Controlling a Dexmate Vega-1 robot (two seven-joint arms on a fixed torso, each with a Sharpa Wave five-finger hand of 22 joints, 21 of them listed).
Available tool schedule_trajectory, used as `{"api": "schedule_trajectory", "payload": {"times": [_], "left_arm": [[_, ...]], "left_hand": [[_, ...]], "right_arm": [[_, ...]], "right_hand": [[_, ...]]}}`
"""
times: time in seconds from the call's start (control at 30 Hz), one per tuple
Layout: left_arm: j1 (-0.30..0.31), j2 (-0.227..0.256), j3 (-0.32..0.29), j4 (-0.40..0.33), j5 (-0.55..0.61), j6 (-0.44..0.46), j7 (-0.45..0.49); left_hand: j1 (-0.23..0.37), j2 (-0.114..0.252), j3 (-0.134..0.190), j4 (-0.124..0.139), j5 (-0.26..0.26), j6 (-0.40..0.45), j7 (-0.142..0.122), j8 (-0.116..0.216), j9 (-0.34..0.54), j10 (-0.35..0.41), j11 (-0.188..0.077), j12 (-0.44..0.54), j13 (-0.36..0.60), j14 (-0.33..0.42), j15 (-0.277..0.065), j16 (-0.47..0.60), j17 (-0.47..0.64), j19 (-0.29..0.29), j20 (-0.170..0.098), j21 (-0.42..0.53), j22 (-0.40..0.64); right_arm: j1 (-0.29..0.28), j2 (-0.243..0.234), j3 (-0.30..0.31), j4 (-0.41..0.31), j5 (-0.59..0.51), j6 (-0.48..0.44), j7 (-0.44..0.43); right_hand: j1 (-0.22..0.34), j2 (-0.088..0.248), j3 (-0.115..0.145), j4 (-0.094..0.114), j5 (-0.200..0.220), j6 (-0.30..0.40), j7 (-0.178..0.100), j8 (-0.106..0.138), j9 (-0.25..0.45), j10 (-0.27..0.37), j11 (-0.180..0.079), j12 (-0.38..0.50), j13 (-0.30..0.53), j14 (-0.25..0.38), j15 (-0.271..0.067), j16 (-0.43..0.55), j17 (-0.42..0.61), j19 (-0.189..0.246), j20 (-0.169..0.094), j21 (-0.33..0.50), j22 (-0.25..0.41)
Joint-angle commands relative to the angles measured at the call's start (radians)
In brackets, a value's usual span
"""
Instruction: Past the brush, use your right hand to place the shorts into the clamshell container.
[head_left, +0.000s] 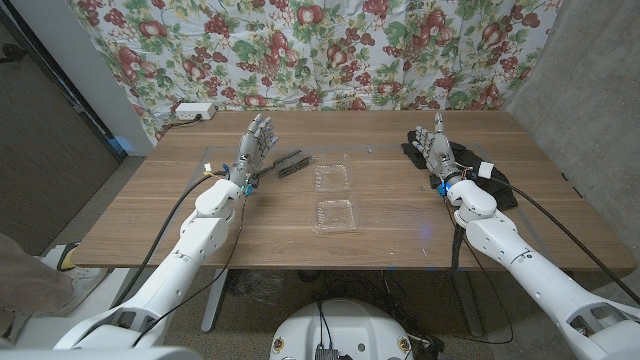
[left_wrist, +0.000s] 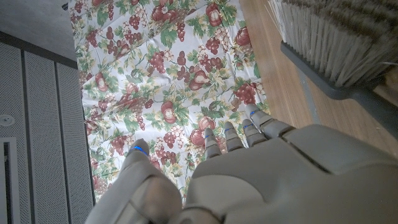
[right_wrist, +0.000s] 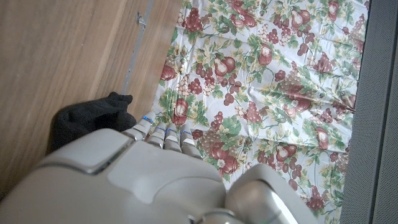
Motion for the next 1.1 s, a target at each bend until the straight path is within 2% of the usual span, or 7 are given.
{"api": "schedule_trajectory", "payload": {"times": [0.03,0.23,0.27,0.37,0.5,1.03,1.1], "left_arm": [[0.007,-0.016,-0.02,-0.007,0.022,-0.004,-0.019],[0.01,-0.018,-0.023,-0.008,0.034,-0.018,-0.011],[0.007,-0.047,-0.038,0.014,-0.019,-0.044,-0.048],[0.013,-0.032,-0.025,-0.014,0.032,-0.038,-0.01],[0.008,-0.034,-0.013,-0.014,0.037,-0.04,-0.016],[0.008,-0.041,0.002,-0.004,0.036,-0.052,-0.018],[-0.001,-0.056,-0.002,0.025,0.009,-0.071,-0.047]], "left_hand": [[0.01,-0.001,0.003,-0.008,0.007,-0.002,0.008,0.0,0.003,0.003,-0.001,0.008,0.005,-0.001,-0.085,0.001,0.002,-0.006,-0.02,-0.003,0.002],[0.01,-0.001,0.002,-0.009,0.008,-0.003,0.009,-0.001,0.003,0.001,0.0,0.007,0.005,-0.004,-0.087,0.0,0.001,-0.008,-0.021,-0.005,0.001],[0.01,0.0,0.002,-0.009,0.008,-0.003,0.009,-0.001,0.003,0.0,0.0,0.006,0.005,-0.005,-0.087,0.0,0.001,-0.007,-0.022,-0.005,0.001],[0.01,0.0,0.001,-0.01,0.008,0.0,0.013,0.0,0.003,-0.001,0.001,0.006,0.005,-0.007,-0.087,-0.001,0.001,-0.009,-0.021,-0.007,0.001],[0.01,0.0,0.001,-0.011,0.008,-0.001,0.014,0.0,0.003,-0.003,0.001,0.005,0.005,-0.01,-0.086,-0.002,0.001,-0.01,-0.021,-0.008,0.001],[0.011,0.001,-0.001,-0.014,0.009,0.001,0.018,-0.001,0.003,-0.004,0.001,0.005,0.005,-0.015,-0.083,-0.002,0.001,-0.011,-0.022,-0.012,0.001],[0.011,0.001,-0.001,-0.015,0.009,0.001,0.018,-0.001,0.003,-0.003,0.001,0.005,0.005,-0.016,-0.083,-0.002,0.001,-0.011,-0.022,-0.012,0.001]], "right_arm": [[-0.044,-0.055,0.002,-0.104,-0.056,-0.039,-0.064],[-0.048,-0.061,0.005,-0.111,-0.061,-0.038,-0.068],[-0.047,-0.069,0.004,-0.116,-0.071,-0.035,-0.065],[-0.044,-0.071,0.008,-0.111,-0.069,-0.024,-0.056],[-0.048,-0.095,0.014,-0.136,-0.081,-0.038,-0.063],[-0.111,-0.167,0.028,-0.249,-0.17,-0.104,-0.158],[-0.116,-0.163,0.029,-0.245,-0.18,-0.088,-0.166]], "right_hand": [[0.011,0.002,-0.008,-0.001,0.01,-0.015,0.003,-0.004,0.003,-0.009,0.002,-0.001,0.003,-0.015,0.0,-0.005,0.002,-0.015,0.004,-0.005,0.004],[0.012,0.002,-0.008,-0.002,0.01,-0.016,-0.001,-0.004,0.003,-0.011,-0.002,-0.002,0.003,-0.02,-0.003,-0.005,0.002,-0.017,0.004,-0.009,0.004],[0.013,0.002,-0.009,-0.002,0.01,-0.016,-0.001,-0.004,0.003,-0.012,-0.002,-0.002,0.003,-0.021,-0.002,-0.005,0.002,-0.017,0.003,-0.01,0.004],[0.014,0.001,-0.009,-0.003,0.011,-0.018,-0.001,-0.004,0.003,-0.014,-0.002,-0.003,0.003,-0.024,-0.002,-0.006,0.002,-0.019,0.002,-0.013,0.004],[0.016,-0.001,-0.01,-0.005,0.011,-0.022,0.0,-0.005,0.003,-0.022,-0.003,-0.006,0.003,-0.032,-0.003,-0.008,0.001,-0.025,0.001,-0.019,0.004],[0.039,-0.008,-0.008,-0.02,0.015,-0.038,-0.002,-0.005,0.003,-0.031,-0.002,-0.007,0.003,-0.049,-0.002,-0.008,0.001,-0.039,0.003,-0.037,0.004],[0.043,-0.009,-0.007,-0.023,0.015,-0.038,-0.002,-0.004,0.003,-0.031,-0.003,-0.006,0.003,-0.05,-0.002,-0.008,0.001,-0.039,0.002,-0.038,0.004]]}}
